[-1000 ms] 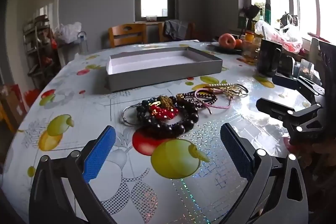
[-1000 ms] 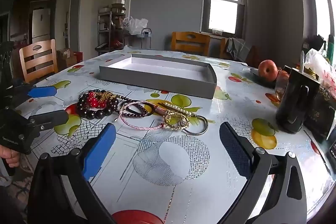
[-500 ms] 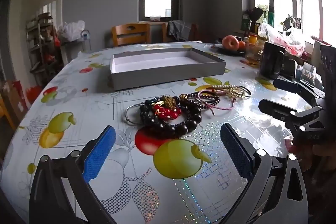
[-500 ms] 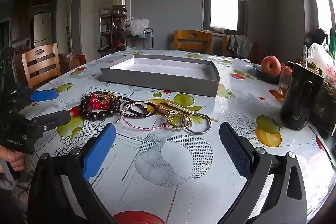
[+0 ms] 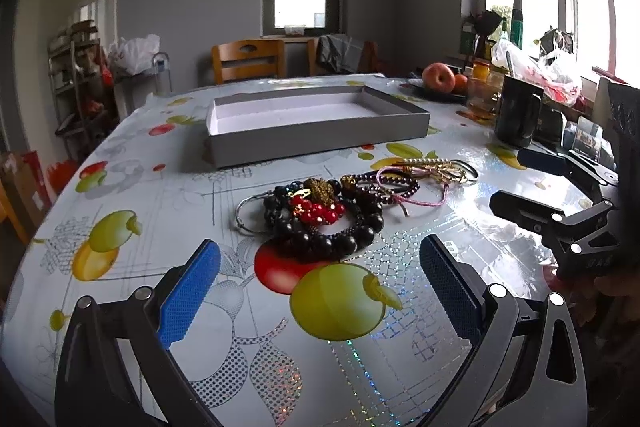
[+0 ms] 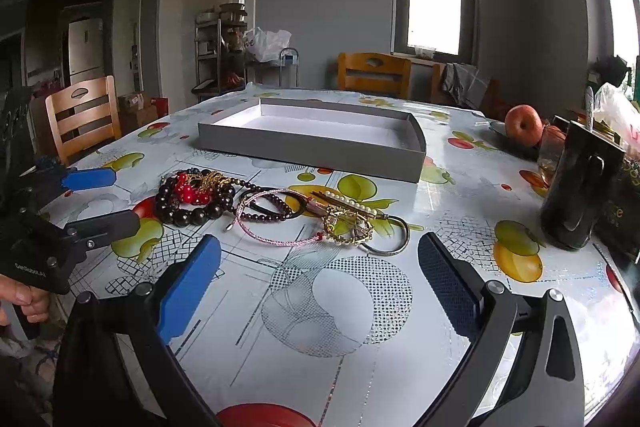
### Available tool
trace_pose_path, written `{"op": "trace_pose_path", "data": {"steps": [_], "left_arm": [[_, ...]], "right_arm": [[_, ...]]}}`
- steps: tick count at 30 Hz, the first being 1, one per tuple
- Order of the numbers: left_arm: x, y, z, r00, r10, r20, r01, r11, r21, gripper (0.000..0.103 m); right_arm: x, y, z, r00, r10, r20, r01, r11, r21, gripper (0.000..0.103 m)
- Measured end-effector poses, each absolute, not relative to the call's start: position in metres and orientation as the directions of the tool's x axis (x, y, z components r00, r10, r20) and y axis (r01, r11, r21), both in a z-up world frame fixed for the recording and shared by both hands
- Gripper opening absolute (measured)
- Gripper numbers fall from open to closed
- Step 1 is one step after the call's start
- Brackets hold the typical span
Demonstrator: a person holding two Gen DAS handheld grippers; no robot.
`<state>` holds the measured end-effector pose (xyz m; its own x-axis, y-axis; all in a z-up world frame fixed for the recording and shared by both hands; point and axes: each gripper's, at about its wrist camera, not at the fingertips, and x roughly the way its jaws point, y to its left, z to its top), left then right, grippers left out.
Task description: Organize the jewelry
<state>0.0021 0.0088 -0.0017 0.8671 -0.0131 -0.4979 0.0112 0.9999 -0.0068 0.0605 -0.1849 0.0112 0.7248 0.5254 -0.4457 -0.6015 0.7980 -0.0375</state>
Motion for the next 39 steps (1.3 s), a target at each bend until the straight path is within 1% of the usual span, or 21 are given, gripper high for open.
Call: {"op": "trace_pose_path", "data": {"steps": [10,31,39], "left_arm": [[0.0032,0.0116,-0.0020,0.863,-0.011,-0.505,-0.002,1.000,-0.027,0.099],[0.0107,0.0139,-0.0039,0.834,0.013,-0.552,-0.032,0.999,-0.026,0.099],[0.0101,0.0132,-0.0037,0.841,0.016,-0.541,-0.032,0.999,-0.021,0.099]], "right_arm": [[0.0604,-0.1809,0.0097,0.737,0.494,-0.460,-0.583,0.810,-0.064,0.097],[0.0684,-0.1884,0.0109,0.714,0.523,-0.466,-0.585,0.811,0.014,0.097],[0.0676,-0.1877,0.0109,0.720,0.517,-0.463,-0.582,0.813,0.004,0.097]]}}
